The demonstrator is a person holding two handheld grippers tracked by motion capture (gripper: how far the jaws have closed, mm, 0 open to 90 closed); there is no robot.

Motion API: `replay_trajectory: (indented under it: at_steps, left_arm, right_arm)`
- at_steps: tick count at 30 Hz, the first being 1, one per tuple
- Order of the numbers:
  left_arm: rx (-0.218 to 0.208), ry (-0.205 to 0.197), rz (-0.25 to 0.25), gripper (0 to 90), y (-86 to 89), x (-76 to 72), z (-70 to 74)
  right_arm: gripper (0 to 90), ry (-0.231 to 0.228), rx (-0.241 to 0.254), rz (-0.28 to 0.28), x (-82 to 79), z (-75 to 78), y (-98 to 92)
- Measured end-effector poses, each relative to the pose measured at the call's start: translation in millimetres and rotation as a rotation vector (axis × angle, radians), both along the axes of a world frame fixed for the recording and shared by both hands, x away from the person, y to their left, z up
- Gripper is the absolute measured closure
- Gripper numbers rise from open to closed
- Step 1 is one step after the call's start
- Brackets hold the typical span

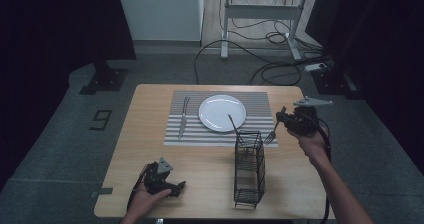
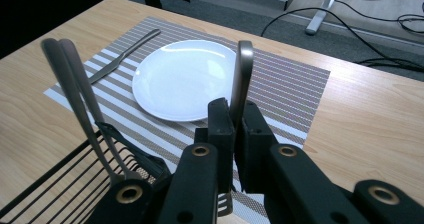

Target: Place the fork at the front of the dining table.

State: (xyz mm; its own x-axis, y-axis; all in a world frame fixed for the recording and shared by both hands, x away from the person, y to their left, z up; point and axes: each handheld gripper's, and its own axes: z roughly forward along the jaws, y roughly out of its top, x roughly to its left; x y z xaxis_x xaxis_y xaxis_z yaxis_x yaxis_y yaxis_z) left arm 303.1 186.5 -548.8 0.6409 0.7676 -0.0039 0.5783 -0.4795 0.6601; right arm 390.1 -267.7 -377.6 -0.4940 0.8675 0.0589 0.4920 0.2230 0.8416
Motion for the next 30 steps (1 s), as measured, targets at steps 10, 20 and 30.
replay_trajectory:
  at_steps: [10,20,30]
  left_arm:
    - [0.0,0.0,0.0,0.0,0.0,0.0,0.0]
    - [0.001,0.0,0.0,0.0,0.0,0.0,0.0]
    - [0.0,0.001,0.0,0.0,0.0,0.0,0.0]
  right_arm:
    - [85.9,0.017,-0.016,-0.026,12.5,-12.8,2.5]
    - [85.9,0.021,-0.05,-0.047,25.2,-24.9,8.8]
    - [85.9,0.045,-0.096,-0.096,43.4,-41.4,15.9]
